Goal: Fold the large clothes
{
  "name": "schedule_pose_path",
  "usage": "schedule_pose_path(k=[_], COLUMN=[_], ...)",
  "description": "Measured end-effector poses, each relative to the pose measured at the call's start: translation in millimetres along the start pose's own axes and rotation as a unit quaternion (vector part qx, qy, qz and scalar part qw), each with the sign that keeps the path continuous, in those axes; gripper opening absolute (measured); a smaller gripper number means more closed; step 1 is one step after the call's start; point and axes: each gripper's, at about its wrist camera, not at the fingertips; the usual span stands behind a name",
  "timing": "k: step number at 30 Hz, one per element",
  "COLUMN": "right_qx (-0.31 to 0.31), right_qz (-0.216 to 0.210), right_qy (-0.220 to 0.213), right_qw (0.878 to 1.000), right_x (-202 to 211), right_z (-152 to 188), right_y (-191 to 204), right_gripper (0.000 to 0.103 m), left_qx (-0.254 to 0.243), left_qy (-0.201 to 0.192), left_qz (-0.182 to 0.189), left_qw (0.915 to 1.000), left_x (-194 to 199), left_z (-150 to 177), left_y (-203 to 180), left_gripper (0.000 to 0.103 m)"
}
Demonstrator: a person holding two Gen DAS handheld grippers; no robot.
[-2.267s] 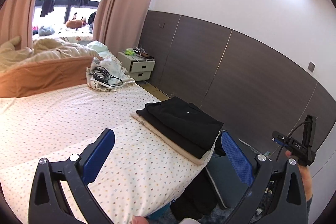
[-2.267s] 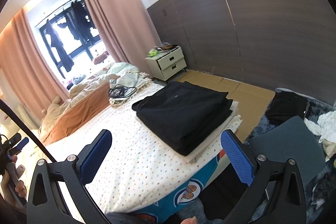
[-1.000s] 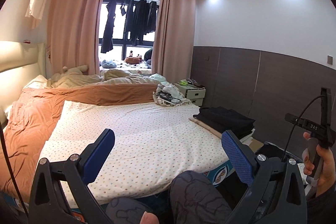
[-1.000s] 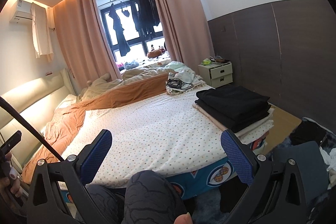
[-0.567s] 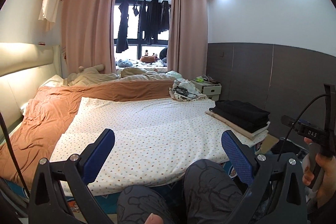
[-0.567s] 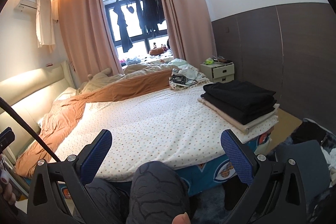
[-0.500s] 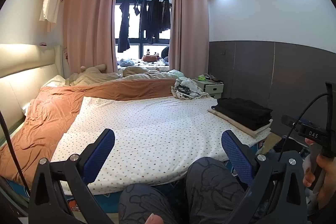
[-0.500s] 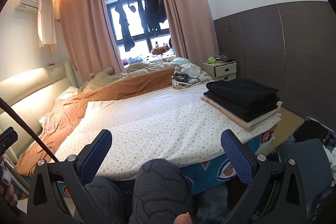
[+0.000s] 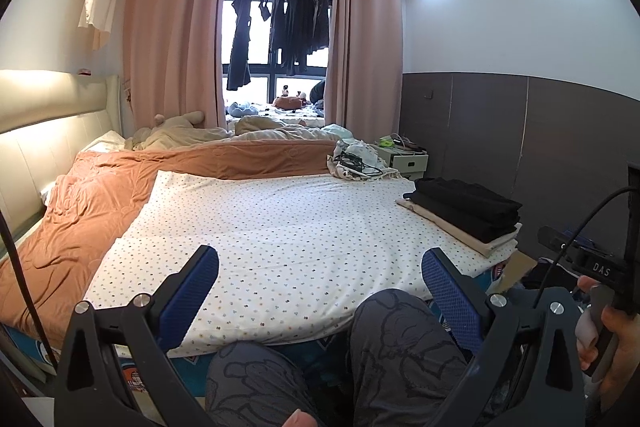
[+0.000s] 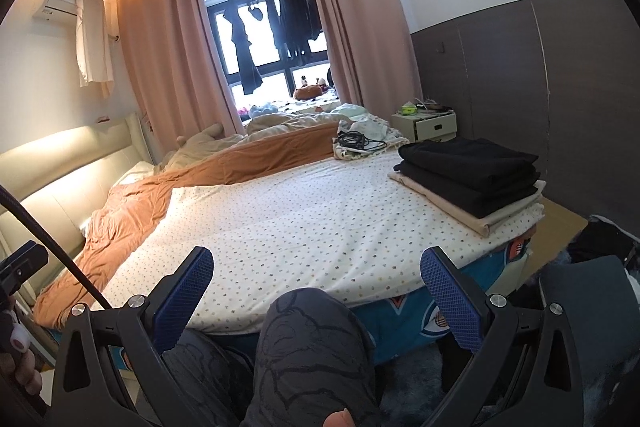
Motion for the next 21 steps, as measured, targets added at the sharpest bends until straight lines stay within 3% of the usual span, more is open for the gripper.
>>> schedule_pose_path(k=[21], right_qx=[0.002], right_qz=[-0.008], right_qy=[0.003], right_qw=[1.0], right_x=[12.4], right_z=[7.4], right_y=[4.6], right_gripper=[0.103], left_qx=[0.006], left_qy=[0.002], left_qz=[0.007], left_qw=[1.0], left_x=[7.0], left_z=[2.6], left_y=[3.5], left_gripper=[0.103])
Point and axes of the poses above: each gripper's, at about its wrist camera, not at the fingertips, and x roughly against the way its jaws point, y to its left, z to its underside, and after that the axes turned 1 degree about x, right-handed
